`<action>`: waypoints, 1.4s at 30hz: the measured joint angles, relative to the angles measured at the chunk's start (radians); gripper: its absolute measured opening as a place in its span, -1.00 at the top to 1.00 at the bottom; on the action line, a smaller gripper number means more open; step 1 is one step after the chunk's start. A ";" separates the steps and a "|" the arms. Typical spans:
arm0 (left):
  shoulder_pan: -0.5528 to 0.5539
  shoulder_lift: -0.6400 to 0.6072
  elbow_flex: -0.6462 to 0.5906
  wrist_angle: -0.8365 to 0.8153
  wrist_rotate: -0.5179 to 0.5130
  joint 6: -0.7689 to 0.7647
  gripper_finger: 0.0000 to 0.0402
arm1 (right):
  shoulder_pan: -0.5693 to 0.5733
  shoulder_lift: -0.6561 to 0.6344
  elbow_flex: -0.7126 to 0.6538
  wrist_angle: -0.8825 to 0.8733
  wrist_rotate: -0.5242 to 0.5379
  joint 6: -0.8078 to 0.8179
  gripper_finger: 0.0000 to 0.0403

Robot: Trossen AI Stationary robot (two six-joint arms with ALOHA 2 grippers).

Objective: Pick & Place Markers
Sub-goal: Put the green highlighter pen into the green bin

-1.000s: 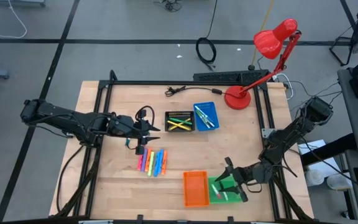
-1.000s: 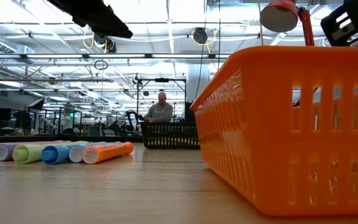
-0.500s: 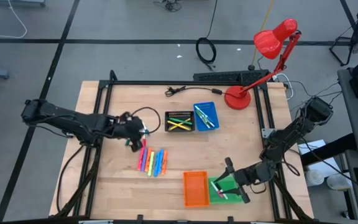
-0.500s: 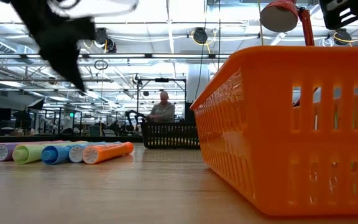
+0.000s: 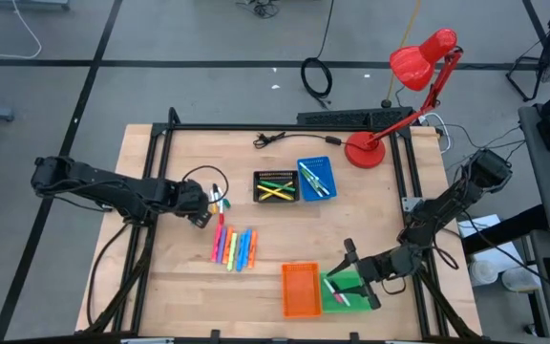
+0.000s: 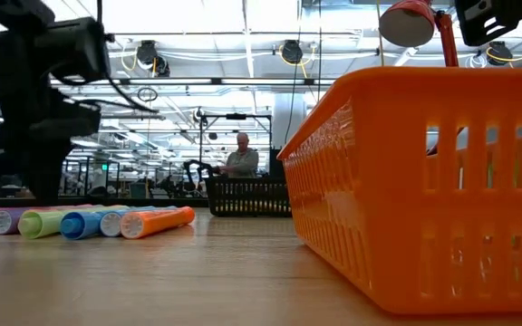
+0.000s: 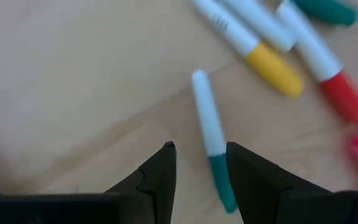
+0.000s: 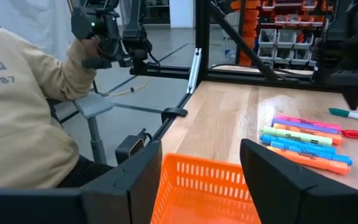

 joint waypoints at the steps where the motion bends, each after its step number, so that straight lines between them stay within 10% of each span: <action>1: -0.002 0.000 -0.011 0.003 0.003 -0.006 0.28 | 0.000 0.000 0.000 0.000 0.000 0.000 -0.01; 42: -0.151 0.011 -0.017 0.050 0.098 0.075 0.28 | -0.013 0.000 0.000 -0.001 0.000 0.000 0.03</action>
